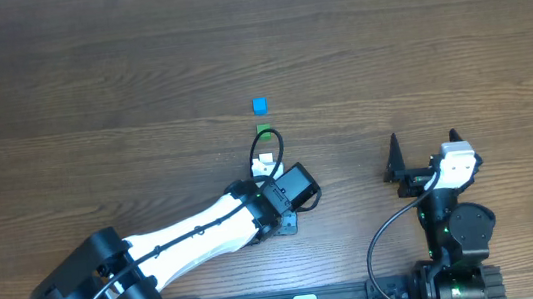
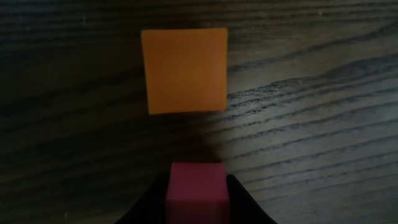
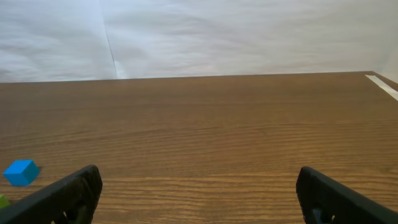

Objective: Stack Cubes

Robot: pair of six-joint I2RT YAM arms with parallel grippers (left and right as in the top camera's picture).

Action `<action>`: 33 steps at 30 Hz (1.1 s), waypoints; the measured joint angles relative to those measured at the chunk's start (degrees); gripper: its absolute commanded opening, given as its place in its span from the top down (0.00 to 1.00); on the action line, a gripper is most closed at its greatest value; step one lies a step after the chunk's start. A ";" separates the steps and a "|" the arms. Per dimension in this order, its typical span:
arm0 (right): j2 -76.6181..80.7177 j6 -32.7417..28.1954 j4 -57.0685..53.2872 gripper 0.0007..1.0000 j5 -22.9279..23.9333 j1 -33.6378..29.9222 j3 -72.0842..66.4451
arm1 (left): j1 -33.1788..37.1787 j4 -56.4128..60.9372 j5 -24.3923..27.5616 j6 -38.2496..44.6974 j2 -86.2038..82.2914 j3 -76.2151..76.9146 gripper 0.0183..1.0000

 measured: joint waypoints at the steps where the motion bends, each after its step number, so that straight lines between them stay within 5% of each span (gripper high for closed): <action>1: 0.00 0.02 0.00 0.01 0.00 0.00 0.00 | 0.00 -0.76 0.09 -0.02 0.00 0.22 0.98; 13: 0.00 0.02 0.00 0.01 -0.02 0.00 0.00 | 3.72 -21.24 -0.26 0.00 0.42 21.68 0.98; 20: -0.02 0.02 0.00 0.01 0.00 0.00 0.00 | 11.65 -22.32 -0.55 1.99 2.75 28.70 0.98; 33: 0.00 0.04 -0.02 0.01 0.00 0.00 0.00 | 14.53 -22.12 -0.68 3.89 13.20 30.27 0.98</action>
